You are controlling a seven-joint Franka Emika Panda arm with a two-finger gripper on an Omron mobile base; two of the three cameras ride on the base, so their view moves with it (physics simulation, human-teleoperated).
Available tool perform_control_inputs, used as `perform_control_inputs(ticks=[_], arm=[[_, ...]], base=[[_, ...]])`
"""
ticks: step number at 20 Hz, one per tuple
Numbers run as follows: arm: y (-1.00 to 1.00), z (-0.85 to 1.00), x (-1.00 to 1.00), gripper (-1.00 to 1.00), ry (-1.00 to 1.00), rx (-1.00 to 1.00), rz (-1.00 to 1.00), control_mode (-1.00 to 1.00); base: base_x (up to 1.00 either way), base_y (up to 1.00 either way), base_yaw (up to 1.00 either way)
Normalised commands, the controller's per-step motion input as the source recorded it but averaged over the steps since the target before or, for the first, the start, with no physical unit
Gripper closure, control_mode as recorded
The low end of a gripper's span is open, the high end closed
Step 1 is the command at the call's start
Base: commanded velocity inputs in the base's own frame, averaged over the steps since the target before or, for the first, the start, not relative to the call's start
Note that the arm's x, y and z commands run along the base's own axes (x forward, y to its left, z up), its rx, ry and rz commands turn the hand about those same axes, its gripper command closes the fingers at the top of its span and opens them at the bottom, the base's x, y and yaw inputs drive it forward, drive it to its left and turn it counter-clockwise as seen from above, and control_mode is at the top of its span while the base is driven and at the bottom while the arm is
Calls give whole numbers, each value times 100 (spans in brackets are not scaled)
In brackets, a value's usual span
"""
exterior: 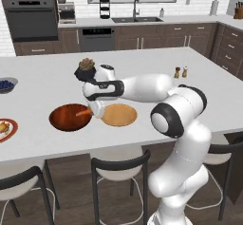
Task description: Pick the chicken drumstick and carrot from their plates and place them in the bowl. Then put the bowl in the fridge.
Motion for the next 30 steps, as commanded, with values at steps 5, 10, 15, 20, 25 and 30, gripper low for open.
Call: perform_control_inputs(ticks=[5, 10, 15, 20, 25, 30], arm=[[60, 6, 50, 100, 14, -15, 0, -100], [17, -16, 36, 100, 3, -7, 0, -100], [0, -34, 10, 100, 0, -1, 0, -100], [0, -53, 0, 100, -2, 0, 0, -100], [3, -46, 9, 100, 0, 0, 0, -100], [3, -43, 19, -100, 0, 0, 0, -100]], base=[[0, 0, 0], [0, 0, 0], [0, 0, 0], [0, 0, 0], [0, 0, 0], [0, 0, 0]])
